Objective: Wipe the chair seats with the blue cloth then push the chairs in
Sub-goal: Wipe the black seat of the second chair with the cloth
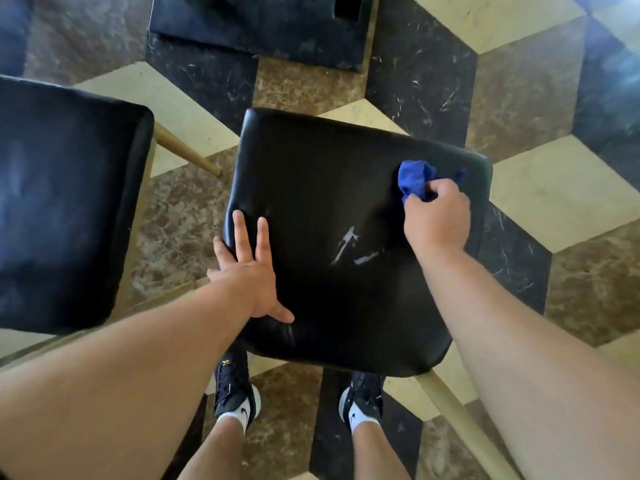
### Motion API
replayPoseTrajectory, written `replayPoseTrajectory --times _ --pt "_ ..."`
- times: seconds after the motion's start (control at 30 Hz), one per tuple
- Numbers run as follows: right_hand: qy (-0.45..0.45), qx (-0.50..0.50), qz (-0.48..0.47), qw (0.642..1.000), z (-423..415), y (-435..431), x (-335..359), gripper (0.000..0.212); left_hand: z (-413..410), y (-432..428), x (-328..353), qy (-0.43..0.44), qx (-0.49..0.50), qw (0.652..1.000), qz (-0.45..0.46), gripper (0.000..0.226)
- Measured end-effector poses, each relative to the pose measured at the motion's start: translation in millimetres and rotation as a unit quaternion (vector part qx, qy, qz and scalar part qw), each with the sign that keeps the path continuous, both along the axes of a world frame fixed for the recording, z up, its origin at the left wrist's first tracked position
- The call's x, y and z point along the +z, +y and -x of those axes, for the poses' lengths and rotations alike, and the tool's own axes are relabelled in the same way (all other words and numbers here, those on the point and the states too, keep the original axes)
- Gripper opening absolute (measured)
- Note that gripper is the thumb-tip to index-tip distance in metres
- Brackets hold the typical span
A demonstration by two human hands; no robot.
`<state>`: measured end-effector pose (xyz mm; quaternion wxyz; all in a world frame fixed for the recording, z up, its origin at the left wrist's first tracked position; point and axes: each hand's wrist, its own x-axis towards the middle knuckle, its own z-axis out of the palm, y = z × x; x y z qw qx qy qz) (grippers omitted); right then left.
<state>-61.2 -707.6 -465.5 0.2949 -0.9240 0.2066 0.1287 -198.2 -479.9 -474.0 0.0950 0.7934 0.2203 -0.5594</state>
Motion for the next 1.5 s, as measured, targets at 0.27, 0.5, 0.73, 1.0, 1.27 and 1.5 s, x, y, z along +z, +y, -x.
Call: replayPoseTrajectory --times 0.27,0.5,0.73,1.0,1.27,1.5 --pt "-0.069 0.15 -0.043 0.985 -14 165 -15 0.024 0 0 -17 0.025 0.004 1.0 -0.012 0.186" --pt "-0.046 0.331 -0.073 0.94 -1 203 -16 0.023 4 3 -27 0.015 0.008 1.0 -0.016 0.176" --pt "-0.053 0.153 0.035 0.986 -43 23 -14 0.019 0 0 -11 0.012 0.0 1.0 -0.01 0.186" --pt "-0.05 0.013 0.035 0.998 -30 77 -18 0.026 0 -3 -15 0.011 0.016 0.999 -0.034 0.19" --pt "0.0 0.334 -0.114 0.936 52 218 -15 0.023 22 18 -58 -0.017 0.144 0.989 -0.019 0.084" --pt "-0.01 0.301 -0.059 0.952 25 137 -17 0.02 8 6 -14 -0.031 0.019 0.999 0.022 0.187"
